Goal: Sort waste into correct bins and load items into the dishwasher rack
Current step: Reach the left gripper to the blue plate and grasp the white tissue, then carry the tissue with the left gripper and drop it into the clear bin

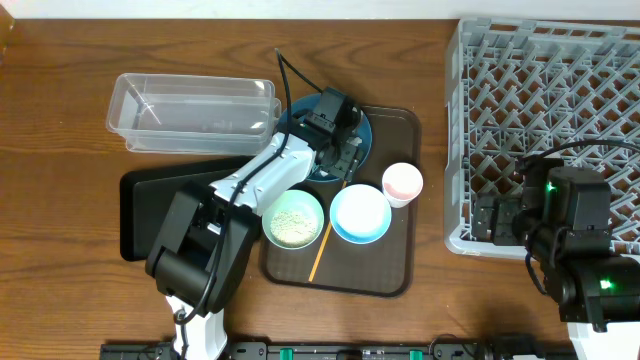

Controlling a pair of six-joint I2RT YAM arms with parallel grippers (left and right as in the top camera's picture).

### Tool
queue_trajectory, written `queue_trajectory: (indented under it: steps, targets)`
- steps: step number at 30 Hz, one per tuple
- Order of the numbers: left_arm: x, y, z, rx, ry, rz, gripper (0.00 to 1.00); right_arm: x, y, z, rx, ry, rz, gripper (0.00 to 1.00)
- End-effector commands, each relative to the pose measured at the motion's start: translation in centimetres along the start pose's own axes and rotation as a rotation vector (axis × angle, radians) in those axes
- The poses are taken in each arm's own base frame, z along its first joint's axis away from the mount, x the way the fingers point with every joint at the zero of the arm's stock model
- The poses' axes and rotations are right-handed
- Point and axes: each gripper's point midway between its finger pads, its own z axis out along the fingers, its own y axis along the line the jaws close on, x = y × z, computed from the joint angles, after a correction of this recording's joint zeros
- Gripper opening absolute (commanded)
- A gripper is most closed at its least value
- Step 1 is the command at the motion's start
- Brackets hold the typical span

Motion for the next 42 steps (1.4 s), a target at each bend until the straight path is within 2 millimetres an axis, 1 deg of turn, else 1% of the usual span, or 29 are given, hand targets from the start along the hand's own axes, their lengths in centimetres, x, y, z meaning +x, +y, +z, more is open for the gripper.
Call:
queue_trajectory:
  steps: [1,5,14,16,18,22,24,27,30,31,32,35,37,39,42]
  targets:
    - [-1.0,0.0,-0.1,-0.004,-0.024,0.012,0.74,-0.1,0.2,-0.2,-0.006,-0.001,-0.011,0.99]
    - [-0.9,0.0,0.1,-0.004,-0.022,0.012,0.68,0.0,0.2,-0.2,-0.005,0.001,-0.011,0.99]
    - [0.1,0.2,1.6,-0.006,0.014,0.010,0.68,0.4,0.2,-0.2,-0.004,0.017,-0.011,0.99]
    - [0.1,0.2,1.6,-0.006,0.014,0.010,0.64,0.4,0.2,-0.2,-0.004,0.017,-0.011,0.99]
    - [0.1,0.2,1.6,-0.006,0.015,0.009,0.62,0.4,0.2,-0.2,-0.004,0.017,-0.011,0.99]
    - [0.3,0.2,1.6,-0.007,0.024,0.009,0.49,0.4,0.1,-0.2,-0.004,0.018,-0.011,0.99]
    - [0.4,0.2,1.6,-0.006,0.026,0.009,0.36,0.4,0.2,-0.2,-0.004,0.018,-0.011,0.99]
    - [0.3,0.2,1.6,-0.007,0.025,0.009,0.30,0.4,0.2,-0.2,-0.004,0.018,-0.011,0.99]
    - [0.2,0.2,1.5,-0.008,0.022,0.009,0.20,0.4,0.1,-0.2,-0.004,0.018,-0.011,0.99]
    - [0.1,0.3,1.3,-0.010,0.019,0.008,0.19,0.4,0.2,-0.2,-0.004,0.018,-0.011,0.99]
    - [0.0,0.4,1.1,-0.012,0.013,0.007,0.14,0.4,0.2,-0.2,-0.004,0.018,-0.011,0.99]
    - [-0.9,0.2,-0.2,-0.010,-0.020,0.010,0.12,0.4,0.2,-0.2,-0.004,0.018,-0.011,0.99]
    - [-1.9,0.3,-2.0,-0.021,-0.065,0.011,0.11,0.4,0.2,-0.2,-0.004,0.017,-0.011,0.99]
    - [-3.0,1.0,-4.1,-0.058,-0.115,0.007,0.09,0.4,0.2,-0.2,-0.004,0.017,-0.011,0.99]
    - [-4.6,2.2,-7.8,-0.097,-0.201,-0.011,0.09,0.4,0.2,-0.2,-0.003,0.017,-0.011,0.99]
